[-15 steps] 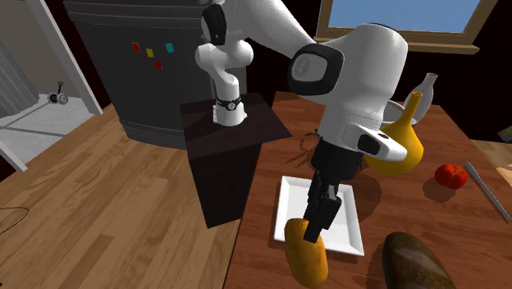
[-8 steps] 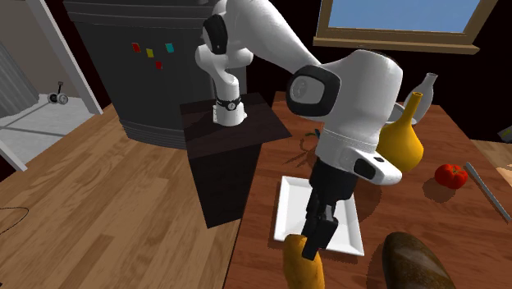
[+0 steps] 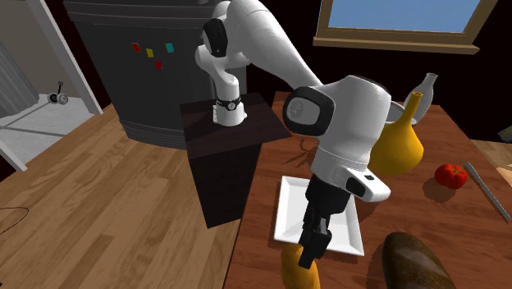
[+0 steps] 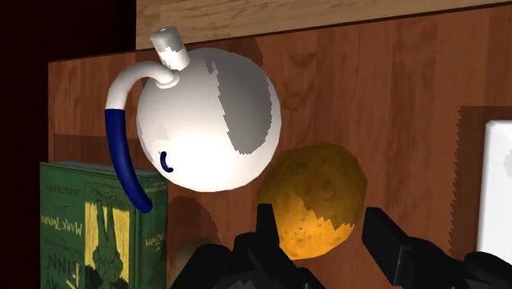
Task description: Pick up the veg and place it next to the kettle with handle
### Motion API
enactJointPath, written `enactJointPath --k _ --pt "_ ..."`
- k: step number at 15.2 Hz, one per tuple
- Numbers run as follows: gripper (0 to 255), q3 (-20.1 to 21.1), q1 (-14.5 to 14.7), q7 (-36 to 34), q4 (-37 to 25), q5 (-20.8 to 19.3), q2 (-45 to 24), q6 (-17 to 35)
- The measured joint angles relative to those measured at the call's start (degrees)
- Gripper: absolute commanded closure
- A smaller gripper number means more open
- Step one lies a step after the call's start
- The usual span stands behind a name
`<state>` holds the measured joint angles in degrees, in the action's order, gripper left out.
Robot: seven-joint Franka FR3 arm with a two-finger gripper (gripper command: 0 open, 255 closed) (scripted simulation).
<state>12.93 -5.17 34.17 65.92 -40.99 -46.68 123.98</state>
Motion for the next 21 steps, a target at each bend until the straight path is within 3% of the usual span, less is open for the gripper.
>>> enactJointPath --k 21 --pt "255 -2.69 1.00 -6.00 1.35 -3.71 -7.57 8.45"
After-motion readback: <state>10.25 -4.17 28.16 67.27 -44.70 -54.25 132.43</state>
